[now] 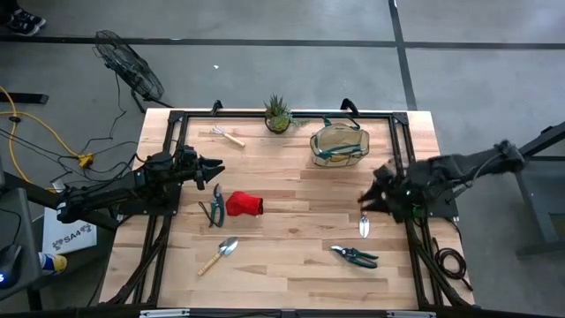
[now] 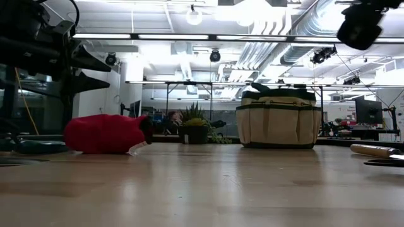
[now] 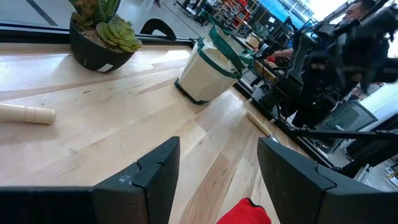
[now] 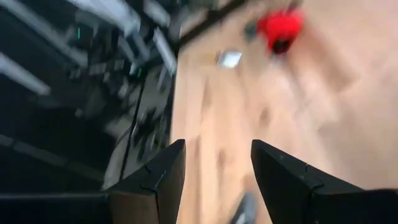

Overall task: Pick & Place Garden tools in Gardening bag
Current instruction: Put the right green shear scissors into the light brown gardening bag

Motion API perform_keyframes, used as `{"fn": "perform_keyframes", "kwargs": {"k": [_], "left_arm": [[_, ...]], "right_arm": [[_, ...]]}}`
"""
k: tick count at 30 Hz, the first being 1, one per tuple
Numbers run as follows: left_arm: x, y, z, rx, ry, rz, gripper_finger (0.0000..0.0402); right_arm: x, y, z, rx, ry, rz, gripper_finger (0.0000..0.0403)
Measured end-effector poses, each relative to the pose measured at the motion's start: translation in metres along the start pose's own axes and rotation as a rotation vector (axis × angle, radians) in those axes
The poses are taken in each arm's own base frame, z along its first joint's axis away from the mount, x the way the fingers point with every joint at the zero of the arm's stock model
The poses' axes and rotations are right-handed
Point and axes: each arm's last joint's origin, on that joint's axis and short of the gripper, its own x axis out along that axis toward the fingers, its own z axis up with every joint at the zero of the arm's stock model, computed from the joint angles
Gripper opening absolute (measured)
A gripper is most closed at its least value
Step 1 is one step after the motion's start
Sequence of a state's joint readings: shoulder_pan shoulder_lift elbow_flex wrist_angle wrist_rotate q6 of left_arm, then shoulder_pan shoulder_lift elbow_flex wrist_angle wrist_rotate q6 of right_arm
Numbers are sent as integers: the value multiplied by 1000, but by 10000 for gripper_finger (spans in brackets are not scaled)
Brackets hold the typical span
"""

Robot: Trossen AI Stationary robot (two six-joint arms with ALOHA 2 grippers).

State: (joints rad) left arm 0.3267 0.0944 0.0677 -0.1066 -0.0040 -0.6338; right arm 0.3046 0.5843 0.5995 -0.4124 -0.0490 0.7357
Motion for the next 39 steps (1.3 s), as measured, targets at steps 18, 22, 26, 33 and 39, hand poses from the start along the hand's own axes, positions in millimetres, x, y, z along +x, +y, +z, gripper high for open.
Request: {"fn": "perform_keyframes", "kwargs": {"k": [18, 22, 26, 33, 39], "left_arm": [[0, 0, 0, 0, 0, 0, 212], [0, 0, 0, 0, 0, 0, 212], [0, 0, 0, 0, 0, 0, 212], [0, 0, 0, 0, 0, 0, 212], [0, 0, 0, 0, 0, 0, 212]], "right_arm": [[62, 43, -76, 205, 506, -2, 175], [65, 45, -84, 263, 570, -27, 175], [65, 41, -90, 276, 636, -76, 175], [61, 30, -95, 255, 677, -198, 175], [65, 24, -102, 218, 719, -272, 175]]}}
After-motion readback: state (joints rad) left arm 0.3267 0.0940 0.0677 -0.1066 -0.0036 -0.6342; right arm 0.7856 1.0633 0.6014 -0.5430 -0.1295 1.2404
